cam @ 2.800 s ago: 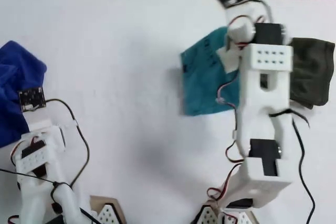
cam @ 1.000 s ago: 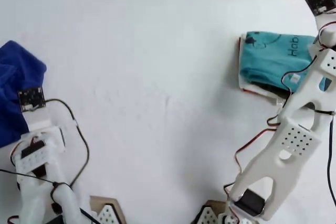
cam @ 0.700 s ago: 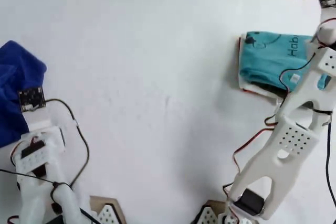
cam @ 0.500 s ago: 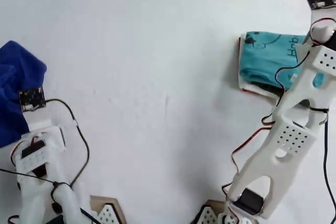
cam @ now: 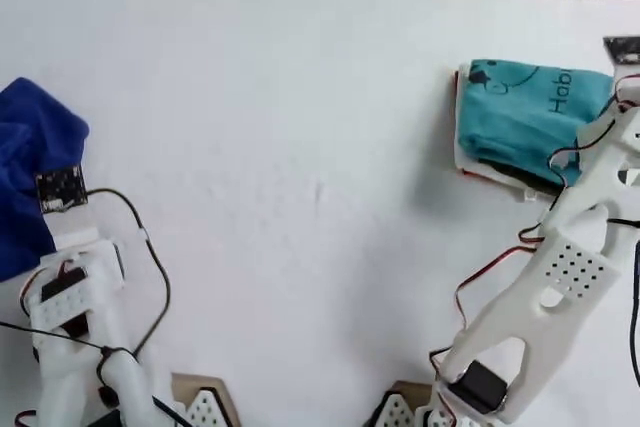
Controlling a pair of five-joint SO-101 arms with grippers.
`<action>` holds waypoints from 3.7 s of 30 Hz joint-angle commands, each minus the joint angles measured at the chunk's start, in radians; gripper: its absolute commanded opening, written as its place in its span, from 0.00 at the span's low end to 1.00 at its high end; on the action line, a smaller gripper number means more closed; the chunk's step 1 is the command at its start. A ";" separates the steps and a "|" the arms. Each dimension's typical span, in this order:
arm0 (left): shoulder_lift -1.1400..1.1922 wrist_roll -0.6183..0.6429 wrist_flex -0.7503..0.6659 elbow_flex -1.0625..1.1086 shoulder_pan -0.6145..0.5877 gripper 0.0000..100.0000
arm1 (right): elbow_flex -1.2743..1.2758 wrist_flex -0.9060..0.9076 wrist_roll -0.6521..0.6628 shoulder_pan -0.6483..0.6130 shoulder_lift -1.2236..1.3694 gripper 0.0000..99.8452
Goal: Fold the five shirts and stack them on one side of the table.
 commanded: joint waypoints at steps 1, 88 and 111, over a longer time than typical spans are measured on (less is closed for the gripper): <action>-0.020 0.008 -0.017 -0.004 0.021 0.03 | -0.170 -0.025 -0.011 0.016 -0.027 0.02; 0.351 -0.175 0.600 -1.046 -0.373 0.17 | 2.748 -1.064 -0.097 -0.527 -1.897 0.02; 1.660 -0.183 1.274 -2.836 -0.411 0.17 | 2.748 -1.064 -0.097 -0.527 -1.897 0.02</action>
